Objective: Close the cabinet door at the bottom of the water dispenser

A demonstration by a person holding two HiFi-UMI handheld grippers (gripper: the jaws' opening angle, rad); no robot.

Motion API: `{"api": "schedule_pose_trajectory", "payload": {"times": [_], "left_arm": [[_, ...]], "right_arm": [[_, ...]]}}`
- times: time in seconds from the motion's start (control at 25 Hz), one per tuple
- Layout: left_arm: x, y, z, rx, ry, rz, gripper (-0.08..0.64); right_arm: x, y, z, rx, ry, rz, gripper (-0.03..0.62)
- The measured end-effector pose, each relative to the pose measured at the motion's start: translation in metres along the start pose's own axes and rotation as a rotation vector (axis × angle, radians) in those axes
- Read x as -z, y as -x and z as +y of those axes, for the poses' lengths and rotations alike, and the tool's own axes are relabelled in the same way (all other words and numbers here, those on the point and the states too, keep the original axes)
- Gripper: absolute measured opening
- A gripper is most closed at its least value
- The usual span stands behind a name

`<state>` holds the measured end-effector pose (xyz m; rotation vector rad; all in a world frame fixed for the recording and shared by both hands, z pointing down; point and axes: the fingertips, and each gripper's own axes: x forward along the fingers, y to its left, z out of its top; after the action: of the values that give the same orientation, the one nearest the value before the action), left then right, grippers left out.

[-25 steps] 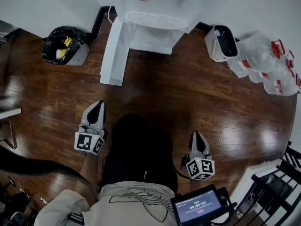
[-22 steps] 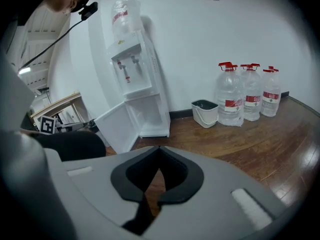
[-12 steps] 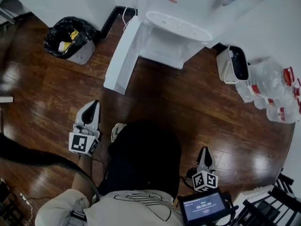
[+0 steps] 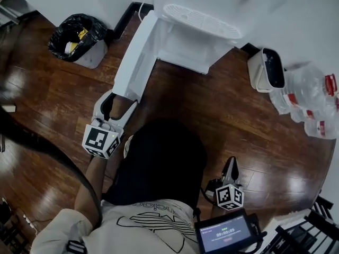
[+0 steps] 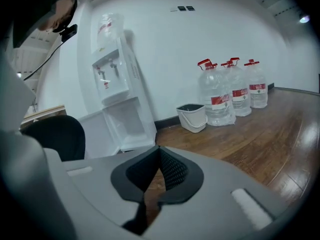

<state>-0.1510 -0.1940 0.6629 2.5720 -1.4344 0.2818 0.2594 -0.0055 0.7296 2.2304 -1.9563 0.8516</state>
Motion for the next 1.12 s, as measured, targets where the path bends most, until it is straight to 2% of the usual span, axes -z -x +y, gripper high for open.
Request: {"api": "schedule_pose_trajectory", "payload": {"times": [0.08, 0.16, 0.24, 0.28, 0.32, 0.4, 0.48, 0.52, 0.68, 0.8, 0.92, 1.08, 1.12], "left_arm": [[-0.007, -0.008, -0.015, 0.055, 0.048, -0.019, 0.298], [-0.012, -0.016, -0.042, 0.177, 0.057, -0.042, 0.276], [-0.020, -0.022, -0.064, 0.277, 0.077, -0.112, 0.175], [-0.024, -0.025, -0.068, 0.283, 0.091, -0.145, 0.128], [-0.024, -0.024, -0.068, 0.264, 0.092, -0.156, 0.126], [-0.013, -0.010, -0.062, 0.211, 0.066, -0.113, 0.121], [0.003, 0.007, -0.045, 0.157, 0.040, -0.050, 0.121], [0.010, 0.015, -0.034, 0.120, 0.031, -0.023, 0.121], [0.029, 0.056, 0.011, -0.049, 0.059, 0.013, 0.114], [0.036, 0.077, 0.029, -0.130, 0.067, 0.031, 0.113], [0.038, 0.089, 0.030, -0.150, 0.089, 0.041, 0.109], [0.045, 0.095, 0.039, -0.165, 0.114, 0.039, 0.109], [0.047, 0.096, 0.043, -0.172, 0.120, 0.037, 0.109]], "right_arm": [[-0.001, -0.012, -0.007, 0.007, -0.008, -0.017, 0.003], [0.002, -0.024, -0.005, -0.008, -0.010, -0.027, 0.003], [0.005, -0.030, 0.009, -0.045, 0.010, -0.041, 0.003], [0.006, -0.034, 0.018, -0.076, 0.027, -0.051, 0.003], [0.007, -0.037, 0.029, -0.122, 0.048, -0.054, 0.005], [0.015, -0.039, 0.061, -0.255, 0.117, -0.025, 0.018], [0.021, -0.048, 0.097, -0.402, 0.188, 0.023, 0.248], [0.020, -0.057, 0.115, -0.464, 0.204, 0.037, 0.281], [0.003, -0.092, 0.192, -0.630, 0.273, 0.015, 0.319], [-0.007, -0.120, 0.247, -0.687, 0.376, -0.011, 0.339], [-0.012, -0.138, 0.283, -0.689, 0.429, -0.013, 0.368], [-0.010, -0.157, 0.299, -0.666, 0.457, 0.036, 0.358], [-0.009, -0.161, 0.299, -0.657, 0.470, 0.049, 0.303]]}}
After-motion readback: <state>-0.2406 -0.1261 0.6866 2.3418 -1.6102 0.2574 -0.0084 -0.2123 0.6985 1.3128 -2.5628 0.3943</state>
